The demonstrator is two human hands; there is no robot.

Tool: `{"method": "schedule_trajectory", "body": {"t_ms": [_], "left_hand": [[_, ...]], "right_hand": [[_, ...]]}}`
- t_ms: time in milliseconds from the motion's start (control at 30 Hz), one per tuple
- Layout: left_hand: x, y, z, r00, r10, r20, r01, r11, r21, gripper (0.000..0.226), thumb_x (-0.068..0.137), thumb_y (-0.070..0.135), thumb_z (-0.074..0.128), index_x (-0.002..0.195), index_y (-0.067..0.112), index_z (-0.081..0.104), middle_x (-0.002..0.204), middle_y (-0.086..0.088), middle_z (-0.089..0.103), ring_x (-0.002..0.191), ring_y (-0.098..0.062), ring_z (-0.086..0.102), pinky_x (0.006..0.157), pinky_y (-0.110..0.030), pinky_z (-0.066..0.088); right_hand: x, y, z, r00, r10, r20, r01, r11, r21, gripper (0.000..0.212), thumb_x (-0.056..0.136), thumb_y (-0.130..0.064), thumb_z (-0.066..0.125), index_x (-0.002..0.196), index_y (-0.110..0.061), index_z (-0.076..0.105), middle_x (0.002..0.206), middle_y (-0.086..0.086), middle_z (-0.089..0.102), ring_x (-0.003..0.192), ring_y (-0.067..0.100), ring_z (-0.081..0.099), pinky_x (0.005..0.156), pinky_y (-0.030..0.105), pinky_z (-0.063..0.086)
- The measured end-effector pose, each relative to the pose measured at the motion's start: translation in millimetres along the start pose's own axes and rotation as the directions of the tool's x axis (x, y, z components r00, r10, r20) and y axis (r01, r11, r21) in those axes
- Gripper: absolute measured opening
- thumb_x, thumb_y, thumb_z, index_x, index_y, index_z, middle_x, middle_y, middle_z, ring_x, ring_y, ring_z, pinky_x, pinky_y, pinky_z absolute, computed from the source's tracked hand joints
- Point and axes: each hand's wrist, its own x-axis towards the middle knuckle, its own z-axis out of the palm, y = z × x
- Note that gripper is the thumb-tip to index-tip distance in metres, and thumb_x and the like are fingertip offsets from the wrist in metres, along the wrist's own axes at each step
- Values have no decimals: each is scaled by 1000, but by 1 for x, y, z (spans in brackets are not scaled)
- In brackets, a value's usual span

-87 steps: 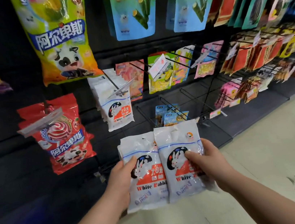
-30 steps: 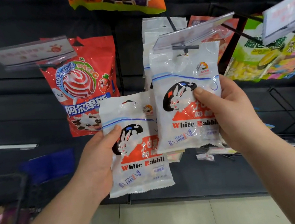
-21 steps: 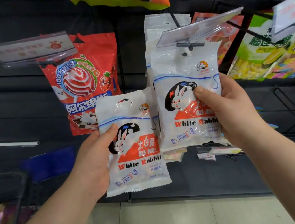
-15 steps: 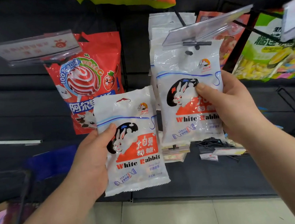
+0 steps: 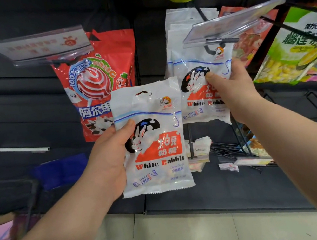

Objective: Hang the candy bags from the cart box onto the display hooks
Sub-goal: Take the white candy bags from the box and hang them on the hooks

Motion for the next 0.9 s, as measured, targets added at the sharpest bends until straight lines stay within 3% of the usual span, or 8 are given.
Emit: {"method": "schedule_trajectory", "body": {"t_ms": [133, 200, 267, 367, 467, 633, 800, 900], "left_hand": [[-3, -1, 8, 1000, -3, 31, 3, 1000, 1, 28, 92, 23, 58, 119, 16, 65, 106, -11, 74, 94, -29, 71, 73, -47, 60], [-5, -2, 13, 999, 1, 39, -1, 1000, -1, 27, 92, 21, 58, 117, 15, 66, 107, -12, 74, 95, -29, 71, 78, -46, 58], [-6, -4, 20, 999, 5, 52, -5, 1000, -1, 27, 92, 20, 58, 117, 14, 67, 107, -13, 74, 96, -29, 70, 83, -47, 56], [-6, -10, 31, 996, 11, 91, -12, 1000, 11, 22, 92, 19, 58, 111, 13, 69, 105, -14, 74, 95, -30, 71, 87, -49, 55], [-5, -17, 43, 986, 25, 167, -32, 999, 41, 16, 91, 19, 59, 103, 14, 70, 97, -13, 76, 87, -28, 73, 82, -47, 58], [-3, -26, 58, 951, 49, 306, -58, 998, 21, 39, 74, 25, 66, 110, 11, 65, 93, -12, 76, 79, -24, 74, 66, -39, 62], [5, -17, 69, 913, 79, 401, -117, 990, 73, 45, 68, 32, 66, 109, 12, 67, 97, -11, 76, 85, -25, 74, 67, -37, 61], [12, -6, 79, 917, 161, 364, -197, 978, 65, 38, 84, 32, 62, 115, 11, 64, 101, -10, 75, 90, -24, 74, 73, -37, 61]], "right_hand": [[-4, 5, -8, 998, 30, -46, -37, 990, -137, 37, 85, -26, 69, 116, -20, 52, 102, -3, 65, 81, 4, 64, 54, 13, 50], [-13, 7, -16, 994, -6, -105, -21, 966, -259, 45, 80, -31, 72, 119, -22, 52, 117, 4, 60, 98, 14, 63, 76, 22, 54], [-31, 8, -21, 984, -102, -146, 55, 953, -298, 34, 80, -33, 72, 107, -29, 52, 117, 5, 60, 105, 17, 59, 91, 36, 49], [-65, 7, -19, 999, -31, 10, 32, 989, -144, 12, 87, -37, 65, 94, -30, 59, 99, -5, 68, 89, 12, 65, 82, 37, 53], [-87, 3, -16, 957, 137, 254, -172, 977, 122, 25, 86, -45, 58, 101, -26, 65, 99, 1, 75, 88, 19, 73, 72, 32, 60], [-89, -6, -19, 989, 118, 93, -141, 942, 304, 13, 92, -30, 59, 89, -20, 66, 90, 7, 76, 84, 30, 73, 75, 47, 60], [-81, -9, -26, 999, 28, 26, -36, 928, 370, 11, 94, -22, 57, 87, -20, 65, 78, 1, 75, 70, 18, 72, 62, 36, 60], [-76, -11, -28, 999, -12, 43, -7, 915, 404, 10, 95, -21, 55, 92, -18, 64, 86, 4, 75, 77, 21, 72, 63, 36, 60]]}}
